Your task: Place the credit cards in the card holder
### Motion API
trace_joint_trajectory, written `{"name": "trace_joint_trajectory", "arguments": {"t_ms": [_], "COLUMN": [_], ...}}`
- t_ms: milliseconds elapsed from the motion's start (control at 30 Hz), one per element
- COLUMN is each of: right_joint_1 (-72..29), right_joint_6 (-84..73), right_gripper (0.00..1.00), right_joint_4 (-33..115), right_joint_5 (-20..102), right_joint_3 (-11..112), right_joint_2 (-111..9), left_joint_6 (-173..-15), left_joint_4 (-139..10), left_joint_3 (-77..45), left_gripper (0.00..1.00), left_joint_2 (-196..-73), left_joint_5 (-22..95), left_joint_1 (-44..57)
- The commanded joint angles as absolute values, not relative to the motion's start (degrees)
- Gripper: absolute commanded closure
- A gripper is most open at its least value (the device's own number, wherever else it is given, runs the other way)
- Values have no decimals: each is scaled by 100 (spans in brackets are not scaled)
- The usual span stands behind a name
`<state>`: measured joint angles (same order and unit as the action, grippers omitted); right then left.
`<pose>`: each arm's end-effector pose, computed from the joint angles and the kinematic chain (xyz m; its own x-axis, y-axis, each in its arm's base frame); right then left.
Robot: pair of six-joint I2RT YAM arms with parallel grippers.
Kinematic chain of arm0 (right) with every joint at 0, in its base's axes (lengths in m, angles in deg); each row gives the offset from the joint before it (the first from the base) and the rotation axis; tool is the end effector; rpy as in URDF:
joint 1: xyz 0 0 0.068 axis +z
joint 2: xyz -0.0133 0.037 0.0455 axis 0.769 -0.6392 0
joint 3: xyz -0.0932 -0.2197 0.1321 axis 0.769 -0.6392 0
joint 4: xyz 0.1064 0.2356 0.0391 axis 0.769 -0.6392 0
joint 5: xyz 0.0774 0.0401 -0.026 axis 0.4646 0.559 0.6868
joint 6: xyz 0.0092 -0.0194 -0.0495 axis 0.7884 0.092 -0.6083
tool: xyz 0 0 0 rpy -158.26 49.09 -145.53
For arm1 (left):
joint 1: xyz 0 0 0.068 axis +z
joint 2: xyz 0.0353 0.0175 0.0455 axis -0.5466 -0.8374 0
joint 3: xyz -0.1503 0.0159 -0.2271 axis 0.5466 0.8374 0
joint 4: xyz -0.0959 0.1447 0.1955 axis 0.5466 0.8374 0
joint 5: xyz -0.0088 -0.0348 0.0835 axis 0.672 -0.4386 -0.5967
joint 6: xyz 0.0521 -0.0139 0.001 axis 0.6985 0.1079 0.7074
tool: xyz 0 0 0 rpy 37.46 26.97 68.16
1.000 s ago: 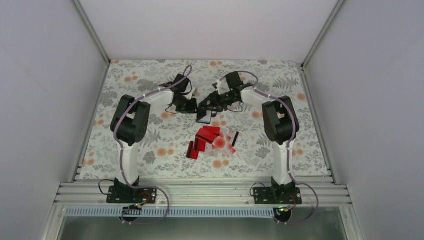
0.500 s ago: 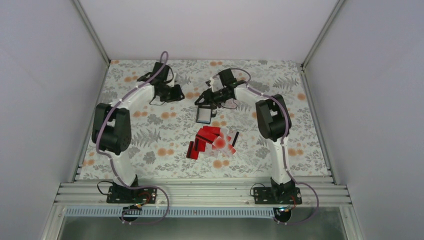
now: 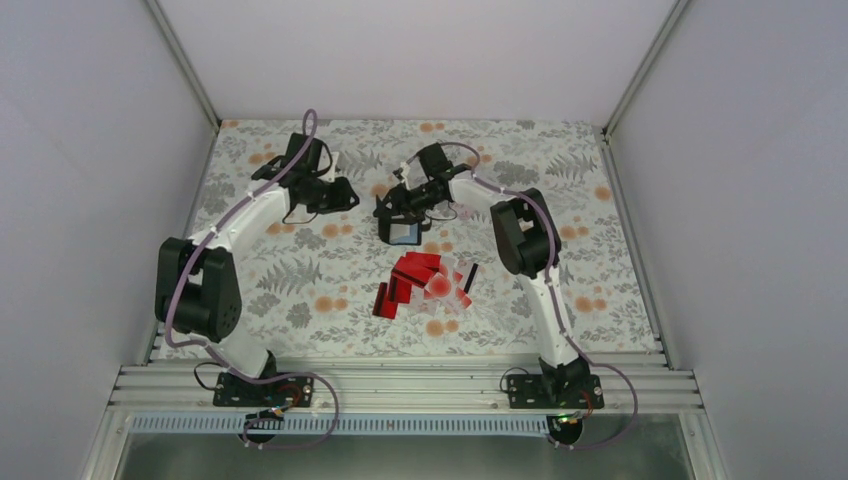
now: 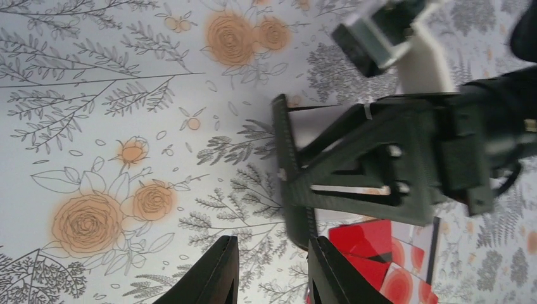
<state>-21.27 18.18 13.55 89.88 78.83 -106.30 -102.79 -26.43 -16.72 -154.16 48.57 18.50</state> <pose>0.4194 0.2664 0.1340 -0.9737 -0.2213 -0.0547 -0.1530 0.4565 0.8765 0.3347 -0.1003 0.2497 -0.9113 -0.0980 -0.3999 0.1079 0.8805 -0.4617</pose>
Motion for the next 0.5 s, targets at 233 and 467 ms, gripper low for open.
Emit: {"name": "trace_joint_trajectory", "arguments": {"t_ms": [233,467], "right_joint_1": [-2021,-1981], "right_joint_6": [2164,2329], "right_gripper": [54,51], "right_joint_4": [758,580], "right_joint_5": [8306,8198], "right_joint_3": [8375,8583], "right_joint_2": [-11025,-11018], "left_joint_6": [-10054,-10019], "left_joint_4": [-3626,-4035], "left_joint_3": [-979,-805], "left_gripper": [70,70], "left_joint_2": [-15095,-15534], "left_joint_5": [6146,6232], "left_joint_1": [1752,1478]}}
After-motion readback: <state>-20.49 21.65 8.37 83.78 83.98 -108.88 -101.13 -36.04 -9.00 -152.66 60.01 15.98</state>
